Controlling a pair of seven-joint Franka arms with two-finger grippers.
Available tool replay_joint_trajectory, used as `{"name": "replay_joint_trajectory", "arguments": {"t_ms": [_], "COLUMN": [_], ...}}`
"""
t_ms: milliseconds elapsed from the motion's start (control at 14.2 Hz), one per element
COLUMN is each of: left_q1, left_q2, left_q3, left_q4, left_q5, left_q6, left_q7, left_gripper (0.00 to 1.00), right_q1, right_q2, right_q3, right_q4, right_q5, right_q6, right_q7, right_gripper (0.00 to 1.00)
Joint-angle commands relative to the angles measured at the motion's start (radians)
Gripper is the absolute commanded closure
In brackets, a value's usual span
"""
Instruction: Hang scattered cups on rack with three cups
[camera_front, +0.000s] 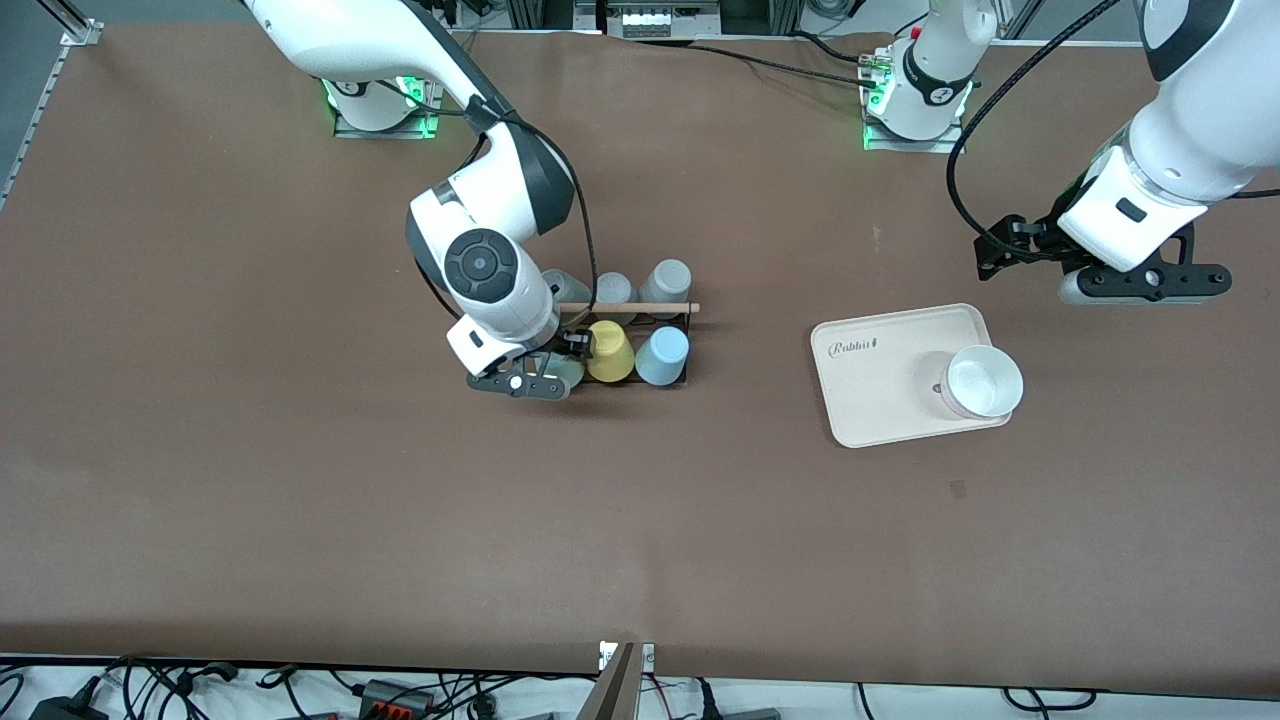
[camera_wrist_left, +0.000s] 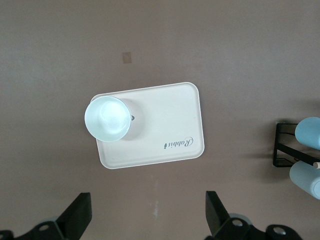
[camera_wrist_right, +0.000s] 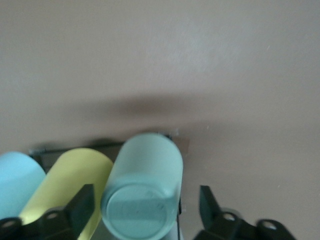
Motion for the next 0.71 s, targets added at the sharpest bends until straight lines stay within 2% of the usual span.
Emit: {"name": "replay_joint_trajectory", "arguments": {"t_ms": [0, 141, 212, 282, 424, 635], "left_q1": [0.017, 0.015, 0.014, 0.014, 0.011, 0.011], "left_q2": [-0.028, -0.026, -0.025, -0.024, -0.024, -0.023], "left_q3": [-0.013, -0.013, -0.013, -0.013, -0.013, -0.013], "left_q4": [-0.022, -0.019, -0.016, -0.016, -0.016, -0.016], "left_q5": [-0.014, -0.016, -0.014, -0.014, -0.013, -0.013], "left_q6": [0.014, 0.014, 0.016, 0.017, 0.016, 0.017], "left_q7": [0.009, 0.011, 0.011, 0.011, 0.012, 0.012], "left_gripper": [0.0, 0.0, 0.0, 0.0, 0.0, 0.0], "right_q1": [-0.038, -0.079, -0.113, -0.142, -0.229, -0.292], "right_q2": [-0.057, -0.068, -0.067, -0.079, -0.131, -0.183], "right_q3": [0.002, -0.039, -0.044, -0.05, -0.062, -0.076], "right_q4": [0.048, 0.118, 0.183, 0.203, 0.203, 0.202], "right_q5": [-0.013, -0.01, -0.012, -0.013, -0.009, -0.013], "right_q6": [-0.027, -0.123, -0.196, -0.239, -0.252, -0.303], "right_q7": [-0.035, -0.042, -0.064, -0.077, -0.175, -0.22], "right_gripper": [0.0, 0.0, 0.0, 0.0, 0.0, 0.0]}}
